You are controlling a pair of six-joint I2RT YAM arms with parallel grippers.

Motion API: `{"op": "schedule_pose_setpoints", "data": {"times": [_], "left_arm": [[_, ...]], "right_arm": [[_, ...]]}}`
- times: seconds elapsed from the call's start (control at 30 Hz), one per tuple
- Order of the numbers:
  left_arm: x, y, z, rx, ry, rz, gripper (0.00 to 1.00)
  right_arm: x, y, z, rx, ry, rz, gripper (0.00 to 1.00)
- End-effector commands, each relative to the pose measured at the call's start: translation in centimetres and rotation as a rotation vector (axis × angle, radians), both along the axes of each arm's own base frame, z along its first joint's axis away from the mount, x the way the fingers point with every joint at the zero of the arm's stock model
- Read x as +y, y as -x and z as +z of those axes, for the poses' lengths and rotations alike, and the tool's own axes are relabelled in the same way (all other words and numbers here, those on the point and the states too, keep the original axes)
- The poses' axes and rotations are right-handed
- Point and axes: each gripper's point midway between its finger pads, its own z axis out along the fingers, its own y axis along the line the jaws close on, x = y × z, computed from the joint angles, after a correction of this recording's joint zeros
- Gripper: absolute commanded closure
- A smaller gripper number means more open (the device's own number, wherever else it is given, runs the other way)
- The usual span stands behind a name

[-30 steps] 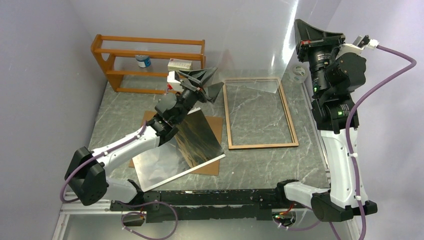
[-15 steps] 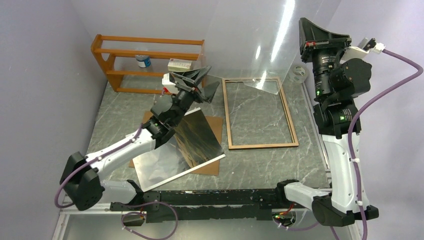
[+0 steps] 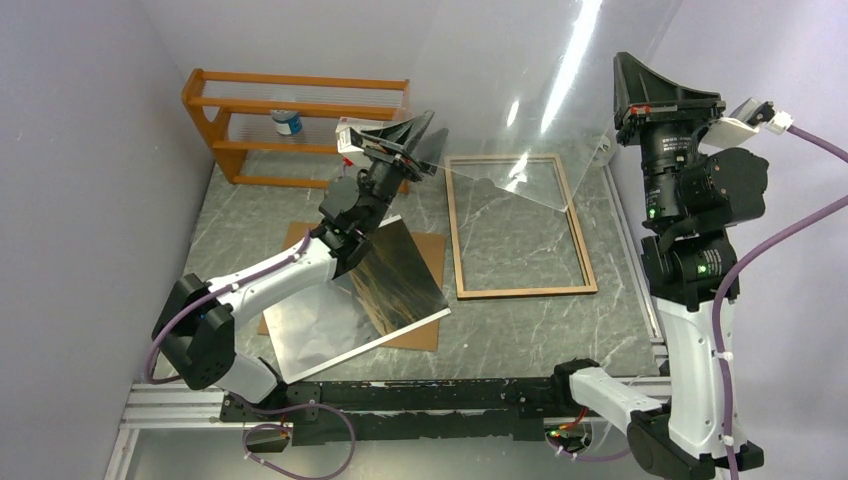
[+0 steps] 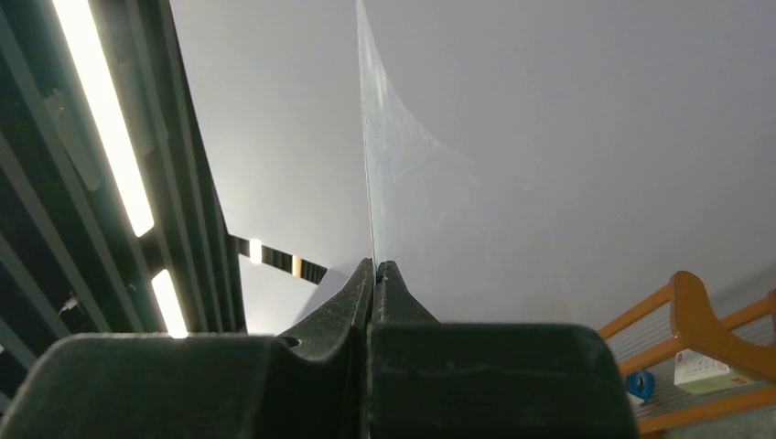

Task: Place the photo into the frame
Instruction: Pick up the photo frame item at the center of the board.

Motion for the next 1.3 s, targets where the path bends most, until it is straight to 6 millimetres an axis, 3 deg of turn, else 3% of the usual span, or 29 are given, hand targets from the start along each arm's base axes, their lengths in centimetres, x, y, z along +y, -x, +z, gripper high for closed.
{"op": "schedule_pose_setpoints", "data": {"times": [0.0,0.2,0.37,0.43,0.6,0.7,0.87,1.0,1.13,1.2,1.27], "left_arm": [[1.5,1.5,4.2,-0.047,0.028,0.015,0.47],[3.2,2.1,4.9,-0.048,-0.040,0.098,0.83],[5.1,2.9,5.8,-0.106,-0.059,0.181,0.97],[5.7,3.3,6.2,-0.130,-0.076,0.212,0.97],[7.1,4.0,7.1,-0.201,-0.154,0.311,0.97],[7.8,4.4,8.0,-0.257,-0.293,0.396,0.97],[8.7,4.9,8.5,-0.338,-0.635,0.508,0.98],[7.4,5.3,8.1,-0.470,-0.972,0.485,0.98],[4.8,6.2,5.0,-0.663,-1.302,0.304,0.98],[4.6,6.2,2.1,-0.671,-1.466,0.201,0.98],[5.0,6.1,0.5,-0.665,-1.567,0.149,0.97]], "right_arm": [[-0.2,0.8,0.3,-0.019,-0.036,0.010,1.00],[-0.2,0.2,-1.5,0.020,-0.042,0.007,1.00],[-0.2,-0.4,-3.0,0.043,-0.052,0.004,0.98],[-0.2,-0.5,-3.6,0.056,-0.051,0.005,0.89],[-0.6,-0.8,-6.2,0.113,-0.016,-0.031,0.38],[-1.0,-0.8,-8.8,0.187,0.063,-0.074,0.22],[-2.5,-0.6,-16.6,0.408,0.202,-0.162,0.15],[-3.0,-1.1,-22.9,0.570,0.344,-0.191,0.16],[-0.9,-3.5,-29.5,0.717,0.510,-0.074,0.18],[1.0,-4.9,-33.2,0.794,0.586,0.037,0.17],[2.5,-6.1,-37.5,0.901,0.639,0.145,0.16]]}}
